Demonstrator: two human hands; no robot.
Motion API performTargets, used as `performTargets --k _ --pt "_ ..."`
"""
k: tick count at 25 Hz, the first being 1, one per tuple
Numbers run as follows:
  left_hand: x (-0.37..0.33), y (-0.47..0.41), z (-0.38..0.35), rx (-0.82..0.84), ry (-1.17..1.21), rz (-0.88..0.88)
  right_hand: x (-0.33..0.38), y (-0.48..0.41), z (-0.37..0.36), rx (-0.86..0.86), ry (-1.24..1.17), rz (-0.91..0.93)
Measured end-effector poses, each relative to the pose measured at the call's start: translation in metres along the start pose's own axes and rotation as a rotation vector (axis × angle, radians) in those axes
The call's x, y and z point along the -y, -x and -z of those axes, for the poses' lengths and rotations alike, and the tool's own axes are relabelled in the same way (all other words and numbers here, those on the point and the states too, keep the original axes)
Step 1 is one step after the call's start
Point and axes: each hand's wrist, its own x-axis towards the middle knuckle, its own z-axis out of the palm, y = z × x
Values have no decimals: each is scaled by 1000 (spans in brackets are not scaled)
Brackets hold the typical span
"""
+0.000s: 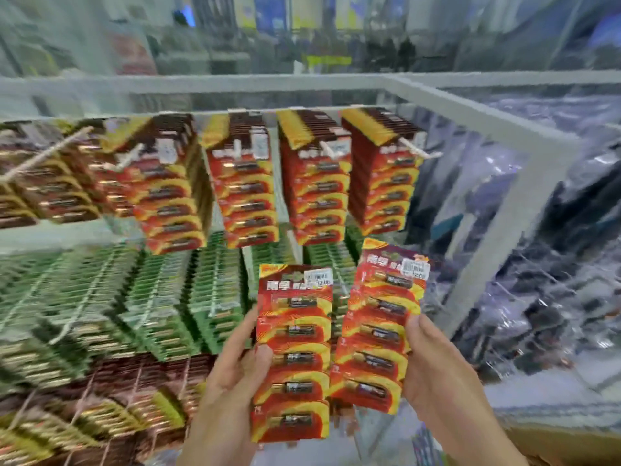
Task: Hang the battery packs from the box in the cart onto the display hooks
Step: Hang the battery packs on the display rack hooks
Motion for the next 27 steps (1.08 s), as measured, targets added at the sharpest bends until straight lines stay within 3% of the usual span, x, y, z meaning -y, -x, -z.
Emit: performTargets --k 12,20,27 --pt "-82 3 44 -188 78 -193 -8 -33 -100 22 20 47" --pt "-130 -6 43 -205 3 -426 -9 -32 -114 77 44 -10" --pt "-138 -8 43 -249 -35 -468 -6 -27 -102 50 85 -7"
